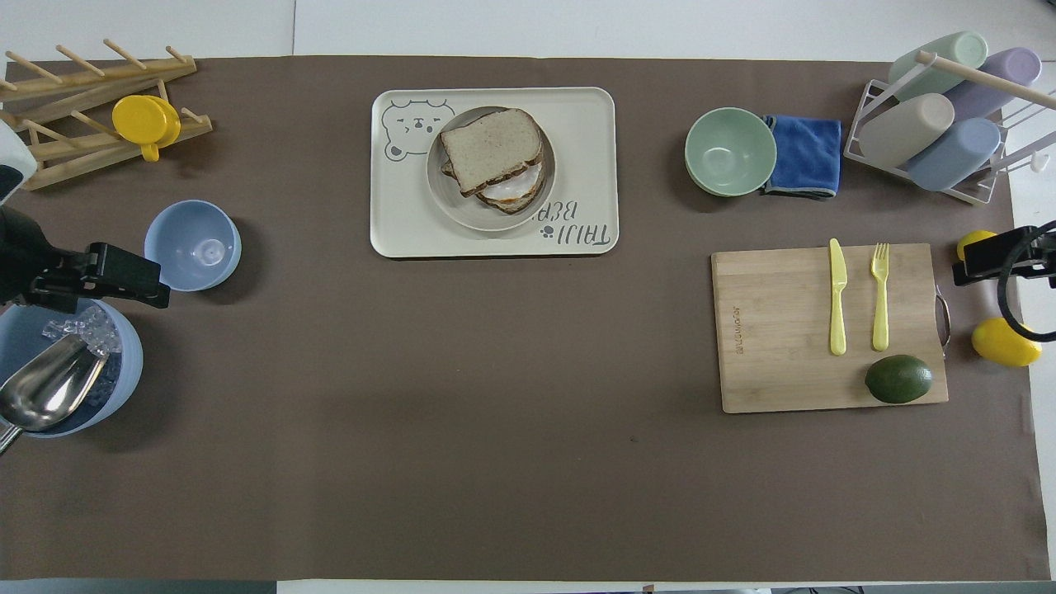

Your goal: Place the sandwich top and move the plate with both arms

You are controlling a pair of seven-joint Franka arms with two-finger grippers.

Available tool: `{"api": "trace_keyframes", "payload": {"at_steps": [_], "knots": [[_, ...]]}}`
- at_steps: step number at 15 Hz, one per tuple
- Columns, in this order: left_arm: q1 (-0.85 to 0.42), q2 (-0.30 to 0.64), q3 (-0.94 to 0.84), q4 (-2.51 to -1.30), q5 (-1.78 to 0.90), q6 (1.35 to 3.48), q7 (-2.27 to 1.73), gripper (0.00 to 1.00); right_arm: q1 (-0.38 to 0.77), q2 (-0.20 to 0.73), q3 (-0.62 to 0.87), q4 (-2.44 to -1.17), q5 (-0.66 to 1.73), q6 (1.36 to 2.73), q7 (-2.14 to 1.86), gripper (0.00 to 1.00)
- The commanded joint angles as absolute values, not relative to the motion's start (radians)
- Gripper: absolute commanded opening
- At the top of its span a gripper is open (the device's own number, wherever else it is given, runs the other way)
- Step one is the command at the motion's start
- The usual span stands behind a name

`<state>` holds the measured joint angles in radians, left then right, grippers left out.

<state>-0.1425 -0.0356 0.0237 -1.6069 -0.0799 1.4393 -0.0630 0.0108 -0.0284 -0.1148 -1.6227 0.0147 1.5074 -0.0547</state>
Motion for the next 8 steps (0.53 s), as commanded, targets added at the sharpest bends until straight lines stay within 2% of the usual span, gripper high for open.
{"api": "trace_keyframes", "payload": {"at_steps": [1, 5, 8], "knots": [[-0.109, -0.048, -0.017, -1.644, -0.041, 1.514, -0.015, 1.0, 0.008, -0.057, -0.11, -1.655, 0.021, 1.514, -0.037, 1.0], [-0.124, -0.041, -0.008, -1.632, -0.008, 1.476, -0.034, 1.0, 0.011, -0.057, -0.11, -1.655, 0.021, 1.509, -0.038, 1.0], [-0.123, -0.031, 0.002, -1.574, -0.009, 1.428, -0.038, 1.0, 0.011, -0.058, -0.11, -1.657, 0.021, 1.508, -0.037, 1.0]]}}
